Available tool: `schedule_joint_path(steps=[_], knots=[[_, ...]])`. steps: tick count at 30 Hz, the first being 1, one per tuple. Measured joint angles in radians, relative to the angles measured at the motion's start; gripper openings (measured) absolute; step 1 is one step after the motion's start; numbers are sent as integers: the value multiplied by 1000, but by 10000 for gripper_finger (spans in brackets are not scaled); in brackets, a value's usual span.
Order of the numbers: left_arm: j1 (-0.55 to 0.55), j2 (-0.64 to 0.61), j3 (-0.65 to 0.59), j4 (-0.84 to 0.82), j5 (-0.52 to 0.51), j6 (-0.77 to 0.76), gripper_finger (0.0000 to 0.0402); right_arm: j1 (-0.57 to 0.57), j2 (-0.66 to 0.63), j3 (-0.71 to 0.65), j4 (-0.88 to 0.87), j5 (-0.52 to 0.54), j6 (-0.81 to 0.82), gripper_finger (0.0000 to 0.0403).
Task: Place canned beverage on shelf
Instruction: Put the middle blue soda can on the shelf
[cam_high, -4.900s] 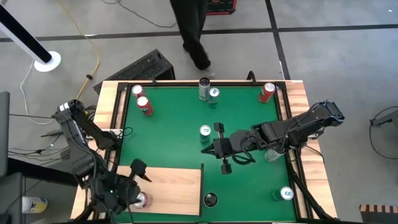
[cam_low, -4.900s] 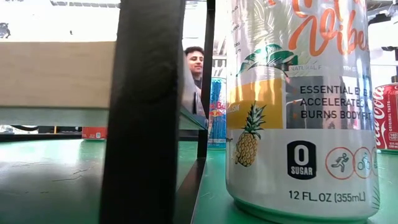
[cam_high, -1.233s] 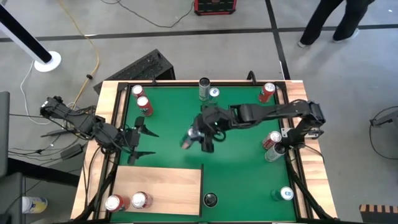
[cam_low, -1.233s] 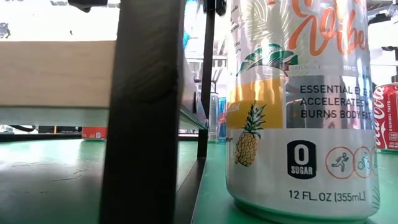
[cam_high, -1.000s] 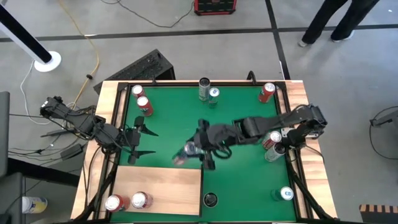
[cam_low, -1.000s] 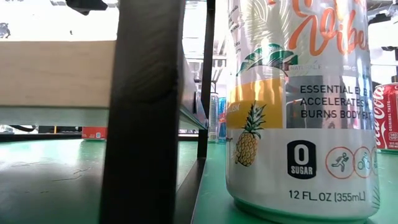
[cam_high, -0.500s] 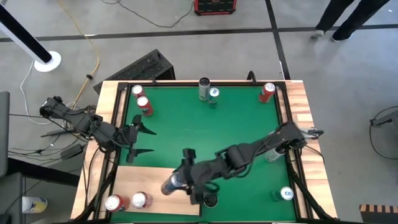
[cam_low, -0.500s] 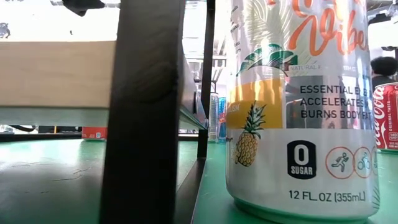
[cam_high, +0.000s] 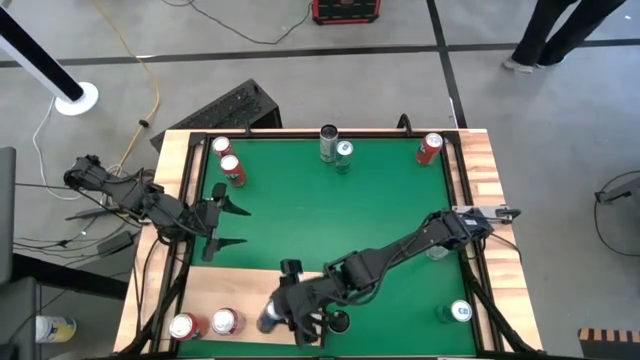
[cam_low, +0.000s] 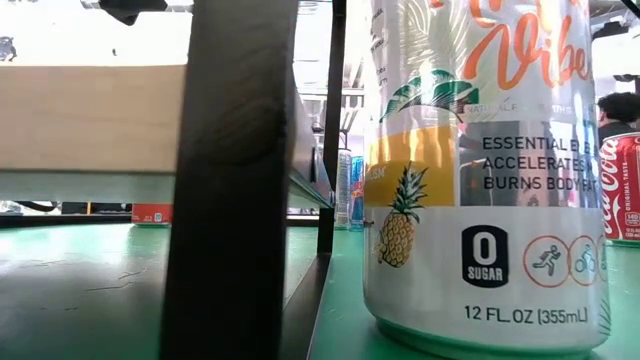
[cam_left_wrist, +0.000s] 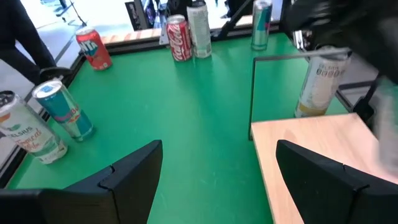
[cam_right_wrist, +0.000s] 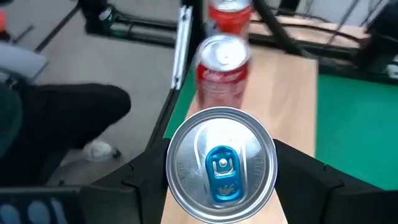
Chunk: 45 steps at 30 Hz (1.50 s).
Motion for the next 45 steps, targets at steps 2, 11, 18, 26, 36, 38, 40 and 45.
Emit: schedule_joint_path(steps=[2, 11, 18, 26, 36, 38, 40, 45], knots=[[0, 0, 0, 3, 0, 1, 300, 8, 0, 0, -30, -4, -5, 260], [0, 0, 0, 3, 0, 1, 300, -6, 42, 0, -48, -5, -5, 260], [0, 0, 0, 3, 1, -1, 300, -18, 46, 0, -63, -21, -24, 269], [0, 0, 0, 3, 1, -1, 300, -18, 44, 0, -62, -25, -51, 357], [0, 0, 0, 3, 1, -1, 300, -20, 31, 0, -65, -27, -85, 356], [0, 0, 0, 3, 1, -2, 300, -20, 7, 0, -76, -27, -100, 353], [0, 0, 0, 3, 1, -1, 300, -15, -21, 0, -84, -27, -121, 351], [0, 0, 0, 2, 2, -10, 300, -1, -85, 0, -138, 58, -166, 340]])
